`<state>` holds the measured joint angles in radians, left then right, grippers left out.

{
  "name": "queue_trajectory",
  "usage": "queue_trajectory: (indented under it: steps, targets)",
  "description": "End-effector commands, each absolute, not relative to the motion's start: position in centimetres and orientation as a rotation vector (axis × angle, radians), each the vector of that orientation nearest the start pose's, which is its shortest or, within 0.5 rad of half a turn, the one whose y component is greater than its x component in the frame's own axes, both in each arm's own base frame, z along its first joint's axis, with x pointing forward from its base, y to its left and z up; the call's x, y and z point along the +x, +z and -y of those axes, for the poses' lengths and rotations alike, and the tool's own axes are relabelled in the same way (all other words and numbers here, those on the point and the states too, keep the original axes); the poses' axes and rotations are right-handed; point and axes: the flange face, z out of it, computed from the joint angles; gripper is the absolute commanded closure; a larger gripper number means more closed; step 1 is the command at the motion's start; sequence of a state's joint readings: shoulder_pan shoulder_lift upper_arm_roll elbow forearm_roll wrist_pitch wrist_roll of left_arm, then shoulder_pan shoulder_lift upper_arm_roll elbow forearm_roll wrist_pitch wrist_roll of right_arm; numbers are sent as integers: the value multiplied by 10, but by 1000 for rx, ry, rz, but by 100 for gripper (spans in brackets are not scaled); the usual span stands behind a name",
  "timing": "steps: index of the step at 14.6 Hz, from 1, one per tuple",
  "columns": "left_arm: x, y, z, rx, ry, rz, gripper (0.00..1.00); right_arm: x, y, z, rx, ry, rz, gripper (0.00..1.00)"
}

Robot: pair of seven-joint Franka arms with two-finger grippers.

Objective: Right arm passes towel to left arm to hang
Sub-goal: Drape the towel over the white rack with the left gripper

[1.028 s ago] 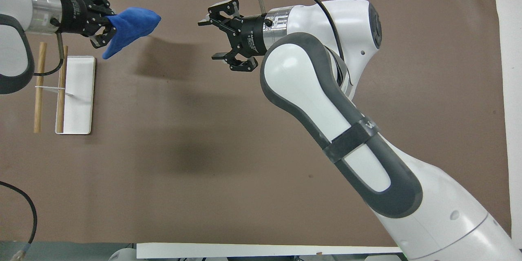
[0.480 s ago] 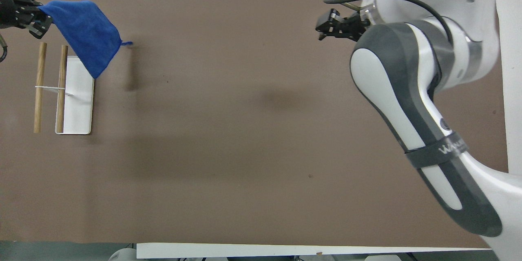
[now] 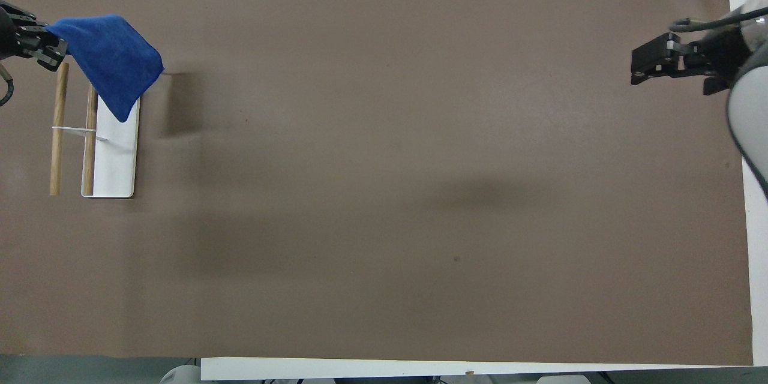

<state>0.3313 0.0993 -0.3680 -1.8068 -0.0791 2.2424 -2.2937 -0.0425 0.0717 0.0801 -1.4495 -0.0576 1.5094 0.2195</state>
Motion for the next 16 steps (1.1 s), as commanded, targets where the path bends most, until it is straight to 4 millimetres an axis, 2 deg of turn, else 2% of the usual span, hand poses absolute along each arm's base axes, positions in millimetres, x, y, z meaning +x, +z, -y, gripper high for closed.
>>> queue_trajectory:
  steps: [1,2,4,6,9,11,13,16]
  targets:
    - [593,523,12,1152,136,-2546,100,545,660,5,-3228,41,-331,0]
    - [591,522,-1,1140,145,-2556,100,544,663,10,-3227,37,-309,0]
    - [586,519,-28,1121,165,-2572,100,546,662,19,-3242,42,-156,0]
    - [577,514,-60,1094,191,-2591,100,546,658,51,-3233,31,-65,0]
    - [572,513,-92,1059,219,-2599,100,537,654,46,-3234,33,-7,0]
    - [567,511,-106,1064,228,-2601,100,530,654,38,-3241,-29,18,0]
    - [565,512,-118,1065,239,-2596,100,533,652,37,-3239,-42,19,0]
    - [559,507,-125,1093,254,-2583,100,530,639,38,-3234,59,17,0]
